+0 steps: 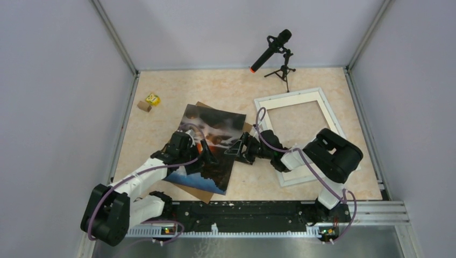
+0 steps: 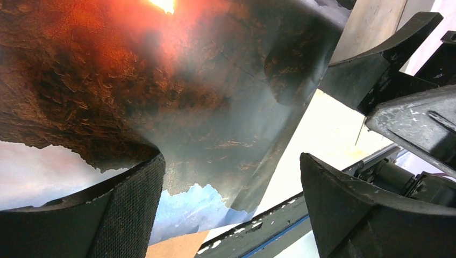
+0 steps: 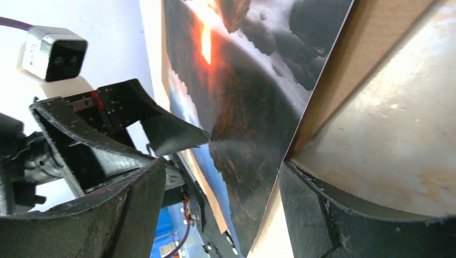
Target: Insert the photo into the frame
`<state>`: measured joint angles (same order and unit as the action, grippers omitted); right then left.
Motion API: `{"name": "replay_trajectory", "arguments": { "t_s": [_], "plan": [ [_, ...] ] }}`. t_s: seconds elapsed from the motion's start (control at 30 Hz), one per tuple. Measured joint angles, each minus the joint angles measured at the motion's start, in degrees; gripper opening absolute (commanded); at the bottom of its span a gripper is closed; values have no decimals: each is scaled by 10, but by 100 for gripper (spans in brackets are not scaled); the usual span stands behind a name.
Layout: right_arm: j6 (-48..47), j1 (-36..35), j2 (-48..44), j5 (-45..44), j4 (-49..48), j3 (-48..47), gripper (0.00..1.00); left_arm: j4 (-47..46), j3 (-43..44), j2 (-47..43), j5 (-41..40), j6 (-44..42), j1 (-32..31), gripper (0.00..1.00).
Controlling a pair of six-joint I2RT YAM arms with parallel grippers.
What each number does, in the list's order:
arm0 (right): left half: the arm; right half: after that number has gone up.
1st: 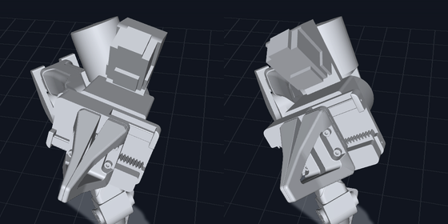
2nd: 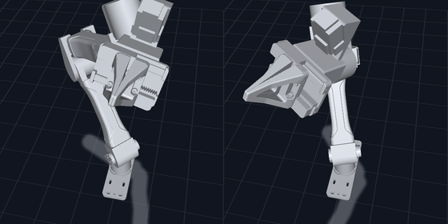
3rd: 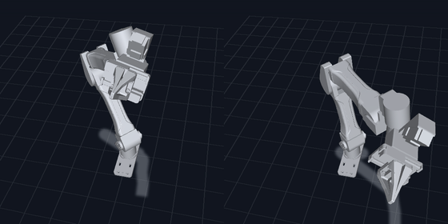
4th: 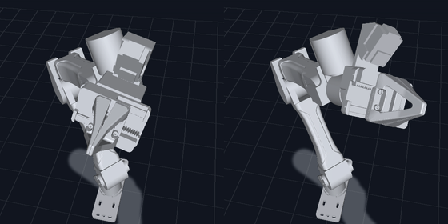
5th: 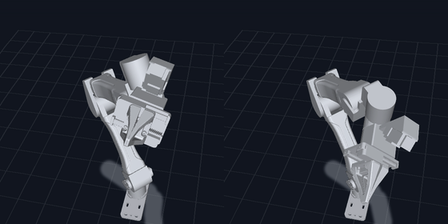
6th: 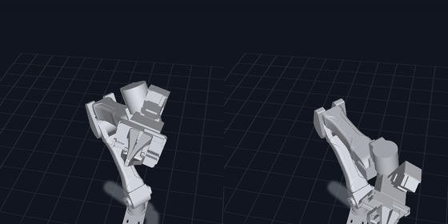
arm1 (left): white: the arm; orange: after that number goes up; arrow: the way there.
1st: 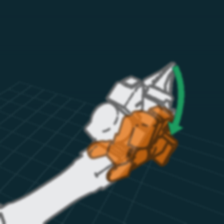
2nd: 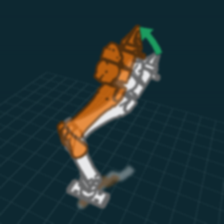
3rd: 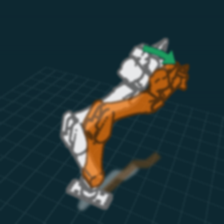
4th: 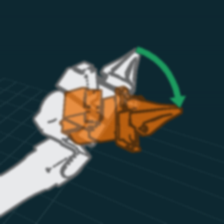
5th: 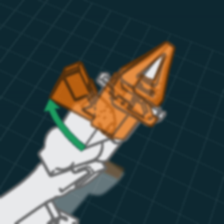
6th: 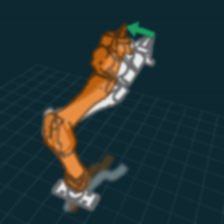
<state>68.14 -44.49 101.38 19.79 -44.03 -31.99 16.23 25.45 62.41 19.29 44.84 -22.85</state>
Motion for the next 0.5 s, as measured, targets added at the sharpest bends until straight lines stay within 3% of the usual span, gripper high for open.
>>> {"name": "replay_trajectory", "arguments": {
  "t_s": [0.5],
  "plan": [
    [39,-18,10,-1,-64,2,55,-8,-3,0,11,-13,0,99]
  ]
}}
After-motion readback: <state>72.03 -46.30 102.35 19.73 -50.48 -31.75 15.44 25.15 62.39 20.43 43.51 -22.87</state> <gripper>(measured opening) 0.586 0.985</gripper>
